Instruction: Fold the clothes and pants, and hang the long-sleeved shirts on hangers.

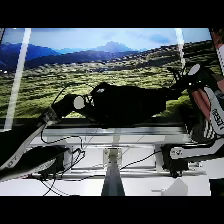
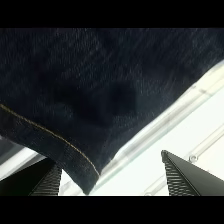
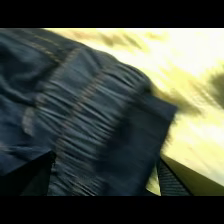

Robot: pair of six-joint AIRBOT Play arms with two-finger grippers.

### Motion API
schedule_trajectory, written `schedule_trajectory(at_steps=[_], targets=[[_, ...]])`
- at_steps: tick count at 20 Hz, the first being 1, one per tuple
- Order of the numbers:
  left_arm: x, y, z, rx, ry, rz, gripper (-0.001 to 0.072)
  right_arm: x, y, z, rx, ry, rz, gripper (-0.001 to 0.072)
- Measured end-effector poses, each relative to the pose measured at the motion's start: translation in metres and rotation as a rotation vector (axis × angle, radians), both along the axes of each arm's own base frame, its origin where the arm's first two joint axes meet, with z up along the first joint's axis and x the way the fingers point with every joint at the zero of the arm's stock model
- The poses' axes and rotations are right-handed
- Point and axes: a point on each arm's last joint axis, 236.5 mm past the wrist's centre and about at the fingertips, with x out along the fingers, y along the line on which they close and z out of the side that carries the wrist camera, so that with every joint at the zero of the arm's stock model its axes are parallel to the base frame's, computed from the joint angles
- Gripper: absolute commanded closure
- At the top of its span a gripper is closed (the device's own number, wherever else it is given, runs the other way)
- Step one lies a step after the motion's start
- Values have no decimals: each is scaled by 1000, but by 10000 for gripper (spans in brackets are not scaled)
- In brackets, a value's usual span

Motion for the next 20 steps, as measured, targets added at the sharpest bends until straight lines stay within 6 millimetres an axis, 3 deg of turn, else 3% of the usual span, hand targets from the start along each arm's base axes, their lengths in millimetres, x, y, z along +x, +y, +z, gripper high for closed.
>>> schedule_trajectory(at_steps=[3,6,8,12,15,18,20], targets=[[10,-4,1,-16,-36,21,13,4,37,6,184,5,6,55],[23,-9,2,-37,-86,49,13,6,71,13,299,-3,46,538],[32,-11,4,-50,-120,67,13,8,92,15,335,-21,84,674],[51,-4,2,-25,-206,62,12,18,123,21,346,-88,149,680],[66,15,7,30,-275,31,12,49,128,50,323,-205,137,681],[85,39,27,73,-357,25,12,90,104,104,239,-373,76,680],[99,56,47,90,-431,40,12,110,74,150,164,-480,5,680]])
